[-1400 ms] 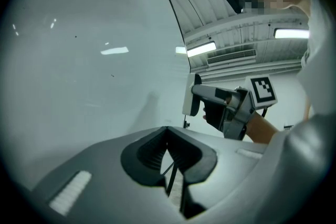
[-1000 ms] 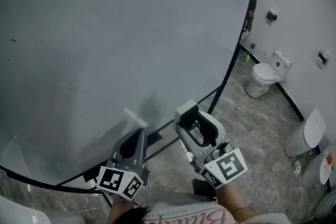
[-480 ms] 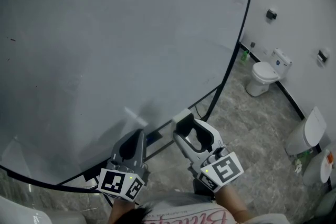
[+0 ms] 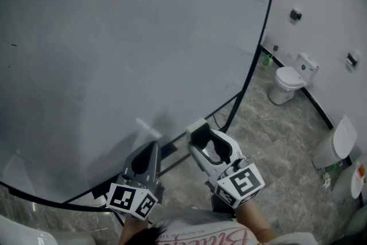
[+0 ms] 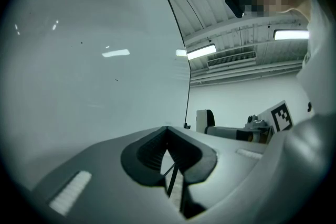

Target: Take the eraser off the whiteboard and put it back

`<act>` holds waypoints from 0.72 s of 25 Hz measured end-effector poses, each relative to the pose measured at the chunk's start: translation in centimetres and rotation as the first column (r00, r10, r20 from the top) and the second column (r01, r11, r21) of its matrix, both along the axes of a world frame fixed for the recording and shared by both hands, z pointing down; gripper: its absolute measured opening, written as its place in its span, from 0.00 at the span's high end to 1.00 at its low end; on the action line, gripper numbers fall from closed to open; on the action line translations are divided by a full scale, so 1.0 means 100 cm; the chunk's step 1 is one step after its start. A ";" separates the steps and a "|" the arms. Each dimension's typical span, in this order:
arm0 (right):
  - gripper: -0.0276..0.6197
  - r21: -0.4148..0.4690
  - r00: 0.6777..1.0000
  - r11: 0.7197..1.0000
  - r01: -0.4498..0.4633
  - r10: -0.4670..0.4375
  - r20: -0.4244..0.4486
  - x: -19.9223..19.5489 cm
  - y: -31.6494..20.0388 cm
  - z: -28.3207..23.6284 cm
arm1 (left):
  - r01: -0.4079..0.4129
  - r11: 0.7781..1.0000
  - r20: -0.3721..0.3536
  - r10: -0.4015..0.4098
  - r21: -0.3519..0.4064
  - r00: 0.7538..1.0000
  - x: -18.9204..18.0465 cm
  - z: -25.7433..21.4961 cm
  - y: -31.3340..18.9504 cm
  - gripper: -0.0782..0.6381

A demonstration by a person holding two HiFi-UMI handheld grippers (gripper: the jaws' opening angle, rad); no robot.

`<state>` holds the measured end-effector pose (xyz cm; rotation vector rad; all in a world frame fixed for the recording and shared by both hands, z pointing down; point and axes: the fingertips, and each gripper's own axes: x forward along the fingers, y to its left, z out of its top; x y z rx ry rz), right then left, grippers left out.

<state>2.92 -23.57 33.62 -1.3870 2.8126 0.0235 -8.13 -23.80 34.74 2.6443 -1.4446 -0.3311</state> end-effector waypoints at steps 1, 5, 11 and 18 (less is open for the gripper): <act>0.61 -0.001 1.000 1.000 0.000 0.000 0.000 0.000 -0.001 0.000 | -0.001 1.000 0.003 0.001 -0.001 1.000 0.000 0.000 0.000 0.89; 0.61 0.000 1.000 1.000 -0.003 0.003 0.007 -0.001 -0.006 -0.005 | -0.002 1.000 0.008 0.002 0.000 1.000 0.000 0.000 0.000 0.89; 0.61 0.039 0.999 0.999 0.001 -0.003 0.039 -0.008 -0.032 -0.037 | -0.015 1.000 0.016 0.015 -0.006 1.000 0.000 0.000 0.001 0.89; 0.61 0.119 0.997 0.993 -0.025 0.017 0.072 -0.017 -0.068 -0.093 | -0.012 1.000 0.019 0.013 -0.017 1.000 -0.003 0.002 0.004 0.89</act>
